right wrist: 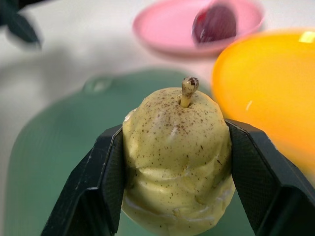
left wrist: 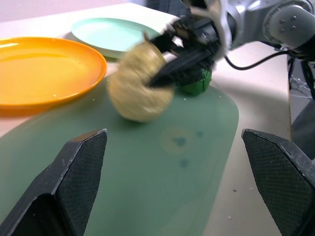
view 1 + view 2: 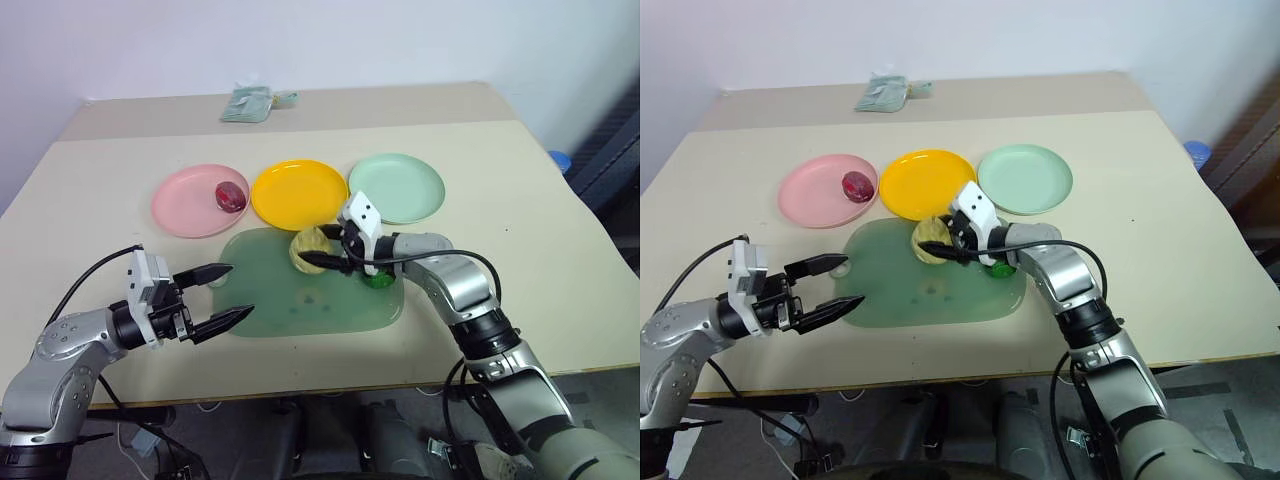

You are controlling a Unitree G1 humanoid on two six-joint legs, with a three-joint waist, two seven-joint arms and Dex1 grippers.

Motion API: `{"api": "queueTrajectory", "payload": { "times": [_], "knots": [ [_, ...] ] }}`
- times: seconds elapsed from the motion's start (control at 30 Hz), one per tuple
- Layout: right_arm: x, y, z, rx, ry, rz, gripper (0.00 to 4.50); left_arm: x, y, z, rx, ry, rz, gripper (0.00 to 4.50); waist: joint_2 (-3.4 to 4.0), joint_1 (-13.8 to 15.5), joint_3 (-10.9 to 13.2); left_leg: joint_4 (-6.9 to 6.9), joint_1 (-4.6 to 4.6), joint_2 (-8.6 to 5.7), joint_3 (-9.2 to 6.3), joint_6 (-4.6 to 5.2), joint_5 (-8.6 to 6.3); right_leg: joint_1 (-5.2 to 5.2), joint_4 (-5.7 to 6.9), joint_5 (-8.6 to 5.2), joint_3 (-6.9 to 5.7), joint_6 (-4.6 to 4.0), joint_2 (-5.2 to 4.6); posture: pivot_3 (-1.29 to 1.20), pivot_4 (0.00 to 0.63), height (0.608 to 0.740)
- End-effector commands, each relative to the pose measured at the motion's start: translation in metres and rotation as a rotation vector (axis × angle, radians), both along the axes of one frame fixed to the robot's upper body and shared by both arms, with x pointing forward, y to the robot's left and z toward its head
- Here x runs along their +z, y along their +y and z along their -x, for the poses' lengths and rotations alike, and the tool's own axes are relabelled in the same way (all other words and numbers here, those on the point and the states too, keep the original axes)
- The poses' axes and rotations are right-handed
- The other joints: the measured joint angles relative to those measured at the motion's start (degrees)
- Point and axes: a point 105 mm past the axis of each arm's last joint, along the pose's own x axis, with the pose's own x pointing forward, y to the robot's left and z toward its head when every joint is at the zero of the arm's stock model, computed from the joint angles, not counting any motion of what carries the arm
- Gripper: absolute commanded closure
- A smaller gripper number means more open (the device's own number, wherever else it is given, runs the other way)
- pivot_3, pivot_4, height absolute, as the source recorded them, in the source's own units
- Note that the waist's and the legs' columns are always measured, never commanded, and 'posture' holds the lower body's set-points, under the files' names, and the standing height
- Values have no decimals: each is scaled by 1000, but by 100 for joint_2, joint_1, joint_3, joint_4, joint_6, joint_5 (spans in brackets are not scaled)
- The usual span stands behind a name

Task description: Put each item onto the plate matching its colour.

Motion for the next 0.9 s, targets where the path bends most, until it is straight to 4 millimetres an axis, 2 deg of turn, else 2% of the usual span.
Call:
{"api": "queueTrajectory", "payload": {
  "times": [0.03,0.27,0.37,0.5,0.57,0.63,0.67,0.77,0.9],
  "knots": [
    [49,7,-21,-53,-165,-102,2091,8,2,0,65,-48,13,0,0,-40,0,-1,0,0,0,0,0,0,0,0,0,0,0,0,150,740],
    [54,19,-74,-224,-215,-119,2091,4,0,-13,295,-83,32,0,-1,-58,-1,-6,6,-2,1,-11,6,-1,2,0,0,0,2,0,150,740],
    [47,24,-84,-270,-201,-119,2091,3,-1,-19,392,-90,56,0,0,-66,0,-9,6,-2,0,-30,17,-3,5,0,1,-1,3,0,150,740],
    [25,28,-87,-309,-160,-92,2091,1,-5,-28,500,-122,58,0,0,-67,0,-11,6,-2,1,-35,21,-3,7,0,2,-1,5,0,150,740],
    [16,29,-87,-327,-149,-82,1077,2,-8,-30,526,-128,63,0,0,-70,0,-9,6,-2,1,-35,21,-2,8,0,2,-1,5,0,150,740],
    [14,29,-87,-335,-150,-88,295,2,-11,-30,527,-132,67,0,0,-74,0,-9,6,-3,1,-35,21,-3,8,0,2,-1,5,0,150,740],
    [15,30,-87,-336,-155,-95,88,2,-11,-30,527,-131,67,0,1,-73,0,-10,6,-2,1,-35,21,-4,11,0,3,-1,6,0,150,740],
    [24,25,-88,-325,-182,-122,88,1,-10,-28,520,-126,63,0,1,-80,0,-10,6,-3,1,-36,21,-4,12,0,3,-1,6,0,150,740],
    [45,1,-85,-262,-225,-183,88,-1,-12,-28,465,-113,66,0,2,-53,1,-8,6,-3,1,-35,20,-3,11,0,2,-1,7,0,150,740]
  ]
}}
